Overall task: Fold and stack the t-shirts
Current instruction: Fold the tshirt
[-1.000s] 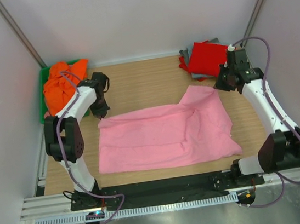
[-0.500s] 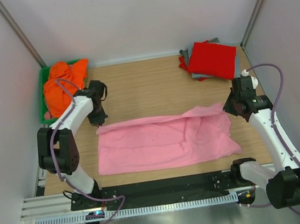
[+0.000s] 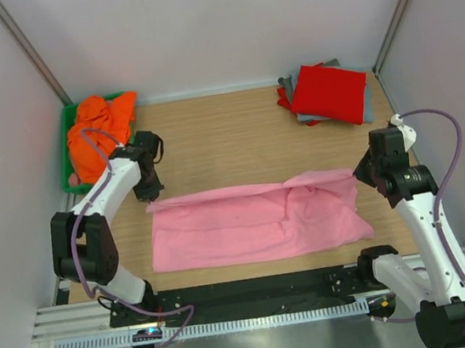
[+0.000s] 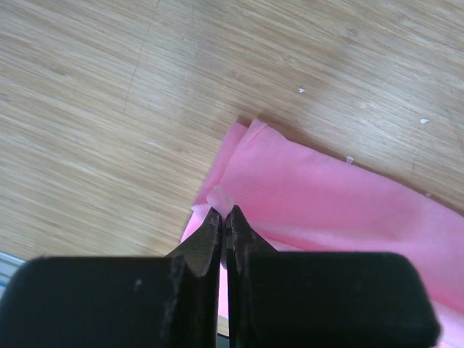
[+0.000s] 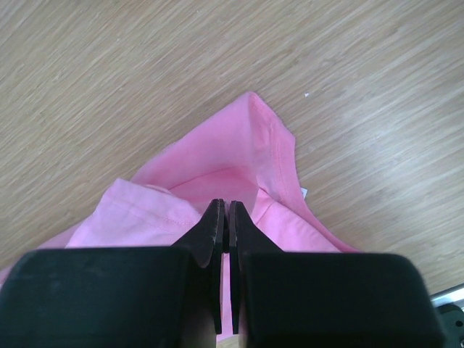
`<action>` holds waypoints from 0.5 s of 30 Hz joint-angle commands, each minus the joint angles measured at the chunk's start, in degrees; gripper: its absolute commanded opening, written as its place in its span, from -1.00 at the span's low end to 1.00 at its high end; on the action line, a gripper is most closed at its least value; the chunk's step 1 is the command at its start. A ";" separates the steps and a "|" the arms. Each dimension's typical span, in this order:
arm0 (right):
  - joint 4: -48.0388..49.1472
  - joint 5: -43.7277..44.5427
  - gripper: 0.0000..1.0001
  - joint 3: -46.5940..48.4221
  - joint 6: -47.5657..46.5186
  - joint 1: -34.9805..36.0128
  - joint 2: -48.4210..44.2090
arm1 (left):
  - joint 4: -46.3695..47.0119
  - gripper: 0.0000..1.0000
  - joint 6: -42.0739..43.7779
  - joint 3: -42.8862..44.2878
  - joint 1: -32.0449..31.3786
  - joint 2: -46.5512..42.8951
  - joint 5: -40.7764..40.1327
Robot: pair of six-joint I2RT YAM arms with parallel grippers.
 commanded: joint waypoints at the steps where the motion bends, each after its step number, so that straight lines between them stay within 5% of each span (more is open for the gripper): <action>1: -0.20 1.76 -0.97 -1.57 5.09 0.06 -1.05 | 0.43 -1.00 1.42 -1.49 0.36 -2.08 -2.64; 4: -0.11 0.35 -0.98 -4.38 9.75 0.06 -3.68 | 0.08 -0.99 1.42 -3.07 0.36 -3.13 -2.46; 10: 0.24 -0.10 -0.47 -11.07 21.62 0.15 -13.43 | -4.22 -0.31 3.00 -6.59 0.36 -9.19 -5.09; 11: 0.15 0.17 0.04 -11.34 23.28 0.06 -14.14 | -4.84 0.03 3.26 -6.77 0.36 -10.24 -5.44; 13: -0.20 1.75 0.48 -11.17 23.83 0.06 -15.37 | -6.77 0.39 3.70 -6.68 0.27 -12.97 -5.01; 14: -0.37 2.36 0.59 -10.90 23.92 0.06 -15.46 | -8.17 0.66 3.79 -6.16 0.27 -13.85 -4.40; 15: -0.55 3.32 0.64 -10.20 23.48 0.06 -15.46 | -8.53 0.71 4.14 -5.80 0.27 -14.72 -4.31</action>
